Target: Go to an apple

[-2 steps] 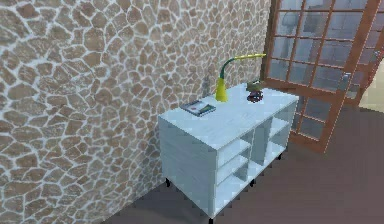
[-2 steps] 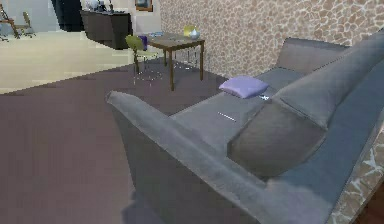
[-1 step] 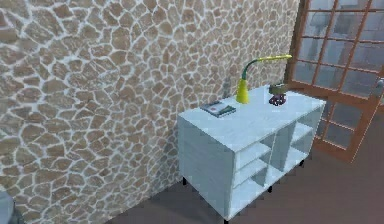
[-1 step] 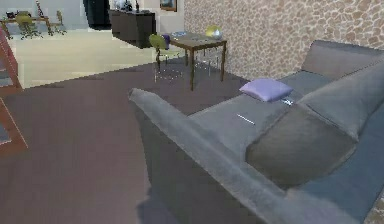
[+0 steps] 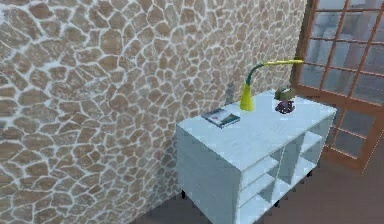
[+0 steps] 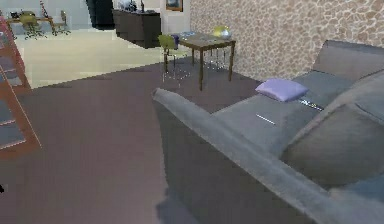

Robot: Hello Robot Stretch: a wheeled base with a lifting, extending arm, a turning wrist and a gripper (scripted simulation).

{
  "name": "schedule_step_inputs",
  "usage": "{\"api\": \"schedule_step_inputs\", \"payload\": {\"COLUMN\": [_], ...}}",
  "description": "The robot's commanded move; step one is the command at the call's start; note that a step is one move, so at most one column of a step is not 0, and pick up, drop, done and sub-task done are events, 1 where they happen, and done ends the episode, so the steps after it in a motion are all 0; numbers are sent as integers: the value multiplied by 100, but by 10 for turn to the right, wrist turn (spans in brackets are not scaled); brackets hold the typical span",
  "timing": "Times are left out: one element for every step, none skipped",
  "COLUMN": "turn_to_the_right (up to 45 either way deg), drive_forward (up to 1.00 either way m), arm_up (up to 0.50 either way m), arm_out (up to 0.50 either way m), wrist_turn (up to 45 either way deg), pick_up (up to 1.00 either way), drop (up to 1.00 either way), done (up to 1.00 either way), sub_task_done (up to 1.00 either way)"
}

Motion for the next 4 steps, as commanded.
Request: {"api": "schedule_step_inputs", "payload": {"turn_to_the_right": [450,60,0,60], "drive_forward": [0,0,100,0], "arm_up": [0,0,0,0], "arm_out": [0,0,0,0], "wrist_turn": [0,0,0,0], "pick_up": [0,0,0,0], "drop": [0,0,0,0], "done": [0,0,0,0], "sub_task_done": [0,0,0,0]}}
